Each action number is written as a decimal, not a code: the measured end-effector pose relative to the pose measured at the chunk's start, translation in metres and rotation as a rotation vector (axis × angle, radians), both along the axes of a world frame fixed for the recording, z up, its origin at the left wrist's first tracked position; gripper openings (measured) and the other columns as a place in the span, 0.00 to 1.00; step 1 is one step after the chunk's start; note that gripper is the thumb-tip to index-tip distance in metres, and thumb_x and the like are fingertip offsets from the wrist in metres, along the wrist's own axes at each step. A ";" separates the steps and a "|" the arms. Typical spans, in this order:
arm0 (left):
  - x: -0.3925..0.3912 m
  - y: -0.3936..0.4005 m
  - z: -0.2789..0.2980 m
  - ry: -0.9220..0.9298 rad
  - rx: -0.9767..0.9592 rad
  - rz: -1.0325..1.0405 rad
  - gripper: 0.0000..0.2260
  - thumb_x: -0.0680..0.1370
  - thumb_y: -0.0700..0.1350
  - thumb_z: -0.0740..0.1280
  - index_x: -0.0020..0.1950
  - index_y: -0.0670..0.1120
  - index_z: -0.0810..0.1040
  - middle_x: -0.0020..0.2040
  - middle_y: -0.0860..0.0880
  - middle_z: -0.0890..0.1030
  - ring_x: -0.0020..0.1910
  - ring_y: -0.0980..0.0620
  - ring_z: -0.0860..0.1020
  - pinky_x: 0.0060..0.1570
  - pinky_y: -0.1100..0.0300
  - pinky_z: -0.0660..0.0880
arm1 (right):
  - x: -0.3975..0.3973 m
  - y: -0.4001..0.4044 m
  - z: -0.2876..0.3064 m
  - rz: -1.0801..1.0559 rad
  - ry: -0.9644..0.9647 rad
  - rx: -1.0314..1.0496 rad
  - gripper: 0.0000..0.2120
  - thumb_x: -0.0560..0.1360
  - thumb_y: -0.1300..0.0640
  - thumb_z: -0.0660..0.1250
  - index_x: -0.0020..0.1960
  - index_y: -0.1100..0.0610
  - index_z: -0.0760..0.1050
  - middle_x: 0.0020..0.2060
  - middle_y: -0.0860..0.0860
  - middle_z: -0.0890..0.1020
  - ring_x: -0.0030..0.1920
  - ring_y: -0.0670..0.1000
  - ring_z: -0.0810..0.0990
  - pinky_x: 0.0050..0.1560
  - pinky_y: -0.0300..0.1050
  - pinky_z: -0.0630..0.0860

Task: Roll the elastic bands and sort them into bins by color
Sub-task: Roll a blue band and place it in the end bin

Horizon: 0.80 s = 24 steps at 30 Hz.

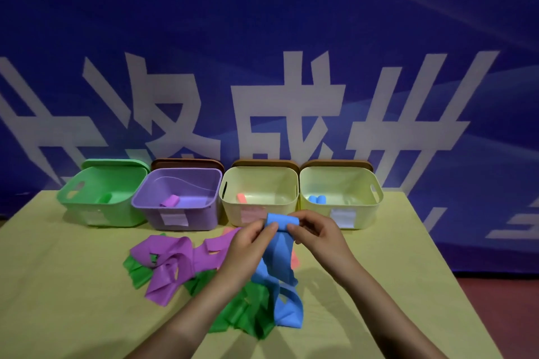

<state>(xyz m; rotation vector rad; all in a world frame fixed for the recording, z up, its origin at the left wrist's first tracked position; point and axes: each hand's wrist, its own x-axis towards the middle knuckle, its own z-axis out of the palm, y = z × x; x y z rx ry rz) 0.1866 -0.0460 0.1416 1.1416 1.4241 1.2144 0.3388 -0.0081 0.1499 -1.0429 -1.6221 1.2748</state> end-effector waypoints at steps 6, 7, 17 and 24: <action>0.014 0.000 -0.004 0.114 0.124 -0.047 0.22 0.72 0.55 0.64 0.48 0.35 0.77 0.37 0.44 0.74 0.37 0.53 0.71 0.39 0.56 0.66 | 0.016 -0.011 -0.007 -0.025 -0.026 0.041 0.05 0.75 0.65 0.68 0.41 0.57 0.77 0.33 0.49 0.77 0.35 0.44 0.74 0.38 0.37 0.71; 0.018 -0.001 -0.005 0.140 0.157 -0.049 0.21 0.73 0.54 0.64 0.47 0.34 0.76 0.35 0.43 0.72 0.35 0.54 0.69 0.37 0.57 0.64 | 0.017 -0.013 -0.008 -0.042 -0.043 0.073 0.07 0.74 0.65 0.68 0.40 0.56 0.77 0.32 0.47 0.77 0.34 0.43 0.73 0.37 0.36 0.69; 0.038 -0.008 0.001 -0.343 -0.173 -0.067 0.11 0.79 0.47 0.64 0.46 0.42 0.82 0.41 0.45 0.83 0.40 0.50 0.81 0.43 0.55 0.75 | 0.026 -0.023 -0.009 -0.250 -0.120 0.335 0.07 0.71 0.58 0.66 0.45 0.48 0.80 0.38 0.46 0.79 0.40 0.45 0.76 0.39 0.32 0.69; 0.036 -0.006 0.007 -0.377 -0.153 -0.053 0.13 0.79 0.48 0.63 0.43 0.46 0.85 0.43 0.42 0.84 0.42 0.47 0.81 0.46 0.54 0.74 | 0.037 -0.015 -0.012 -0.186 -0.444 0.712 0.12 0.74 0.59 0.67 0.56 0.52 0.82 0.41 0.46 0.77 0.42 0.46 0.75 0.42 0.36 0.71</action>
